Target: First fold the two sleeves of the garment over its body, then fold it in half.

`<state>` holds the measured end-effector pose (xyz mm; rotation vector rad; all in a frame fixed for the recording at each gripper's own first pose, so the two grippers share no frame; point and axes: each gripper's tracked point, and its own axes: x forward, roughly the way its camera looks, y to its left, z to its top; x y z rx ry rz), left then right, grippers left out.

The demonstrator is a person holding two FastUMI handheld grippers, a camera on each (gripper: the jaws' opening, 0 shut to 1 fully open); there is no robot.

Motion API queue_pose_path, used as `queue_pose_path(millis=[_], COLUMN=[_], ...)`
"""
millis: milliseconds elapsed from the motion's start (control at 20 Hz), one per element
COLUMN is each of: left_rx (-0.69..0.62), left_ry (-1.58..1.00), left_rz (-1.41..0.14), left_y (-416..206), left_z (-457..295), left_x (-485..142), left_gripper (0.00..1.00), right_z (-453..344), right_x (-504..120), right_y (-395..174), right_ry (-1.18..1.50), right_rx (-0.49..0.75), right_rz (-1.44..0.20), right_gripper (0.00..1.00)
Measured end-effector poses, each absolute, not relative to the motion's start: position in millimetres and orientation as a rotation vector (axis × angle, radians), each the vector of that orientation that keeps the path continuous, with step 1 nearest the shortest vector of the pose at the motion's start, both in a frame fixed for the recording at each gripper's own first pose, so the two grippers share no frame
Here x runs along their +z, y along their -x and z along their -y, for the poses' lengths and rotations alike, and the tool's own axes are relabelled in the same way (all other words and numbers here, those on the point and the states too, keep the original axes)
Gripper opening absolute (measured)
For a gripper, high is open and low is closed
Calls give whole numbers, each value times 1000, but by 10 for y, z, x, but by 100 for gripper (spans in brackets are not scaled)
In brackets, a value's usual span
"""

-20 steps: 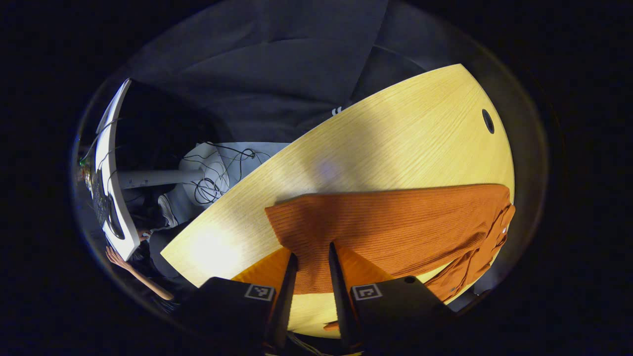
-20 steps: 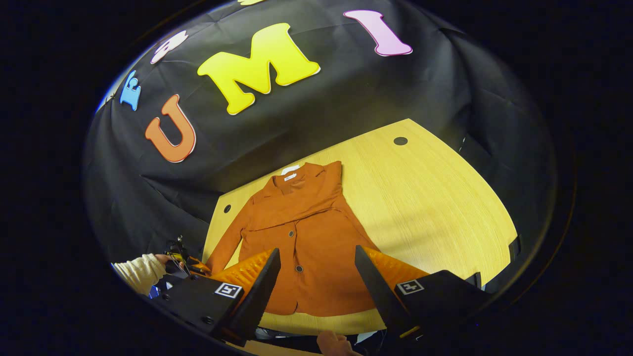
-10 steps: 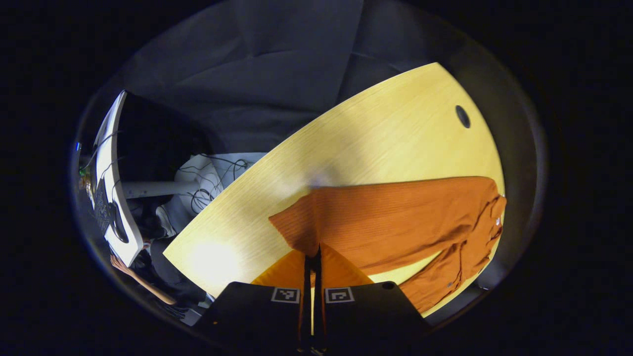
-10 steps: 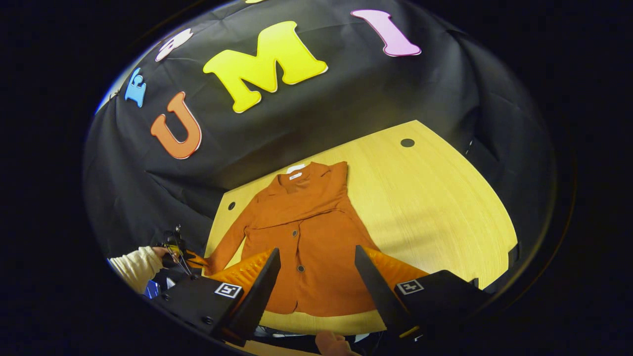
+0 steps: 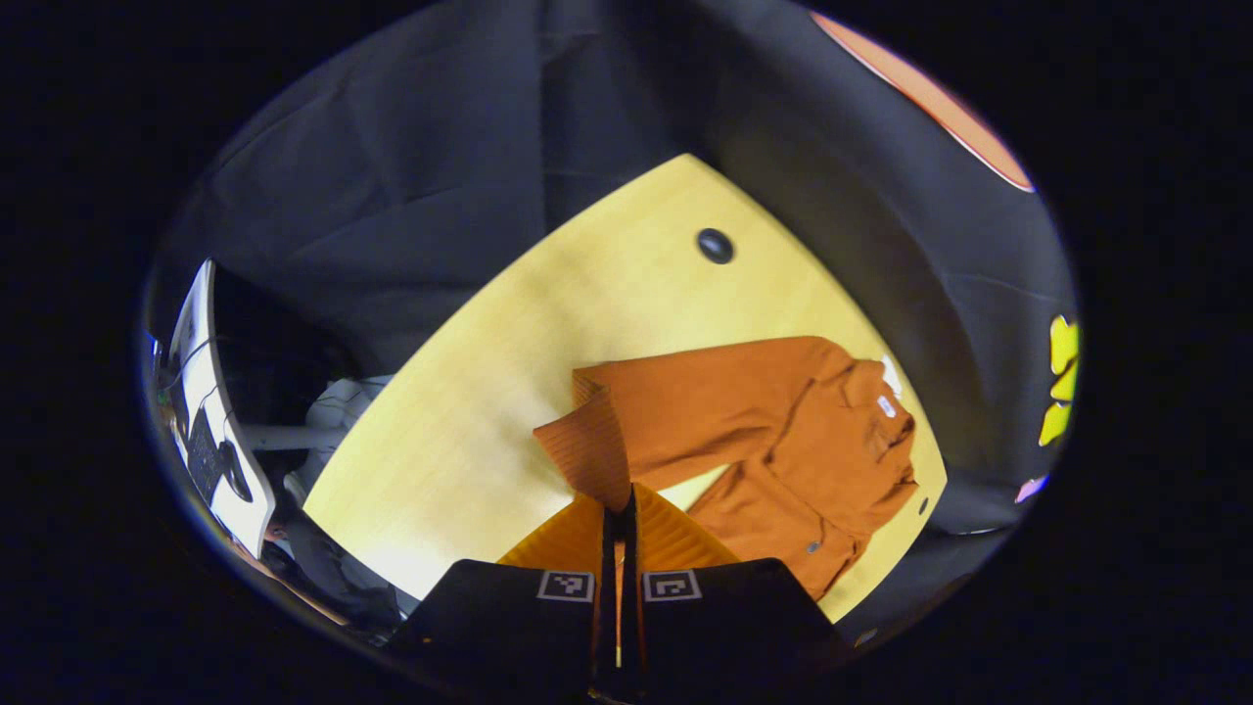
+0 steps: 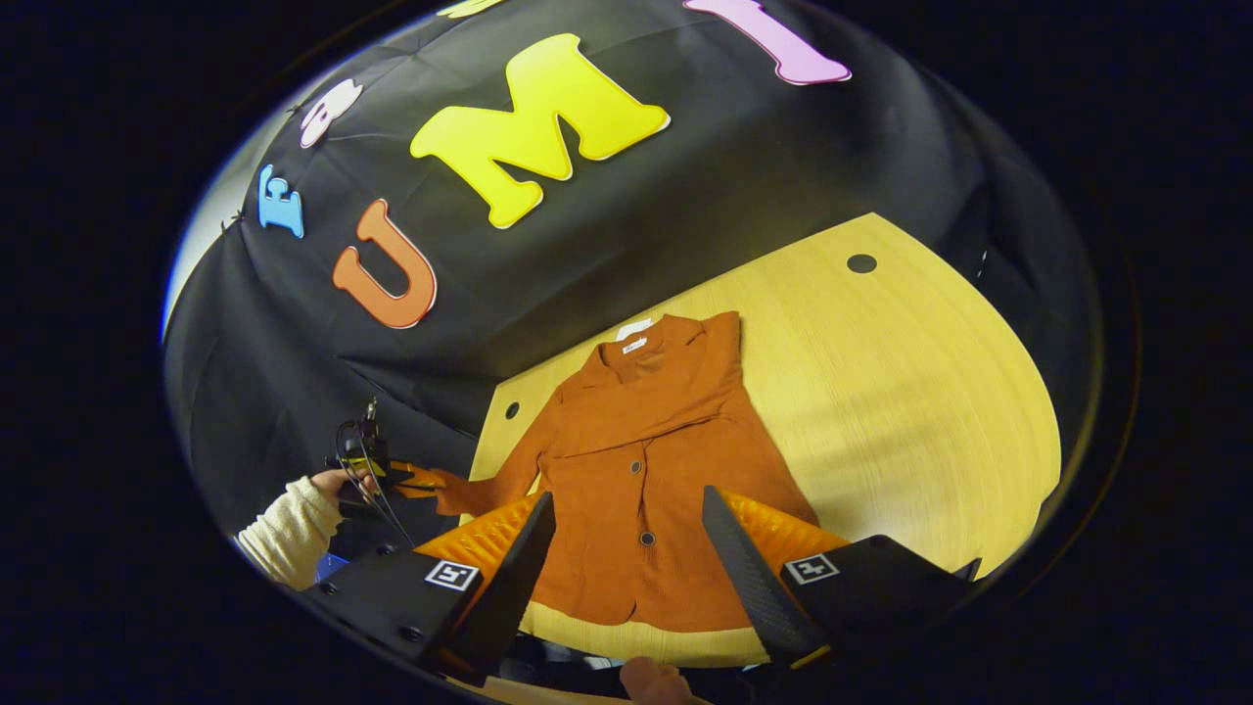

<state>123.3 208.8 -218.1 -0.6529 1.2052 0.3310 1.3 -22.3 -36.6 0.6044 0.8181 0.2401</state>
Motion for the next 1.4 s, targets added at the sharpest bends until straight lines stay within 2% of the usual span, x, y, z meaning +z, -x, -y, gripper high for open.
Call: queue_pose_path(millis=[100, 150, 200, 500, 550, 600, 650, 700, 800, 850, 900, 950, 1100, 1150, 1200, 1250, 1300, 1350, 1400], left_rx=[296, 271, 239, 22, -16, -60, -99, -134, -187, -211, -234, -256, -291, -285, -281, -281, -273, -266, -258], left_ry=[629, 602, 575, 454, 438, 425, 399, 373, 342, 350, 374, 402, 467, 481, 499, 513, 518, 525, 530], left_rz=[-1175, -1166, -1164, -1181, -1179, -1180, -1185, -1192, -1206, -1216, -1216, -1214, -1173, -1166, -1163, -1162, -1158, -1149, -1130], left_y=[-1471, -1571, -1673, -2305, -2384, -2442, -2486, -2517, -2575, -2602, -2641, -2682, -2754, -2859, -2858, -2855, -2849, -2842, -2854], left_z=[-1768, -1602, -1391, 122, 370, 626, 863, 1085, 1468, 1649, 1826, 1985, 2310, 2341, 2328, 2330, 2341, 2295, 2247], left_x=[-2051, -2004, -1959, -1902, -1909, -1924, -1965, -2025, -2152, -2207, -2234, -2244, -2349, -2353, -2325, -2330, -2338, -2310, -2253], left_gripper=[4, 5, 5, 4, 5, 4, 4, 4, 5, 5, 5, 6, 12, 9, 15, 37, 39, 49, 66], right_z=[346, 420, 483, 793, 809, 828, 842, 855, 824, 828, 839, 838, 838, 858, 882, 899, 897, 890, 883], right_x=[-513, -563, -606, -770, -800, -840, -887, -952, -1019, -1082, -1124, -1154, -1143, -1154, -1160, -1163, -1159, -1148, -1147], right_y=[-19, -7, -14, -93, -112, -124, -126, -112, -17, 38, 48, 68, 149, 168, 177, 193, 204, 210, 209], right_ry=[-605, -608, -613, -619, -613, -598, -579, -556, -537, -515, -500, -488, -468, -456, -442, -431, -426, -426, -421], right_rx=[232, 228, 226, 248, 253, 257, 254, 246, 255, 251, 251, 246, 245, 242, 237, 232, 231, 229, 222], right_rz=[-850, -865, -880, -939, -948, -962, -970, -990, -1028, -1046, -1055, -1062, -1067, -1063, -1058, -1056, -1054, -1052, -1049], right_gripper=[97, 93, 97, 97, 93, 98, 94, 98, 98, 94, 98, 99, 94, 94, 98, 98, 98, 98, 98])
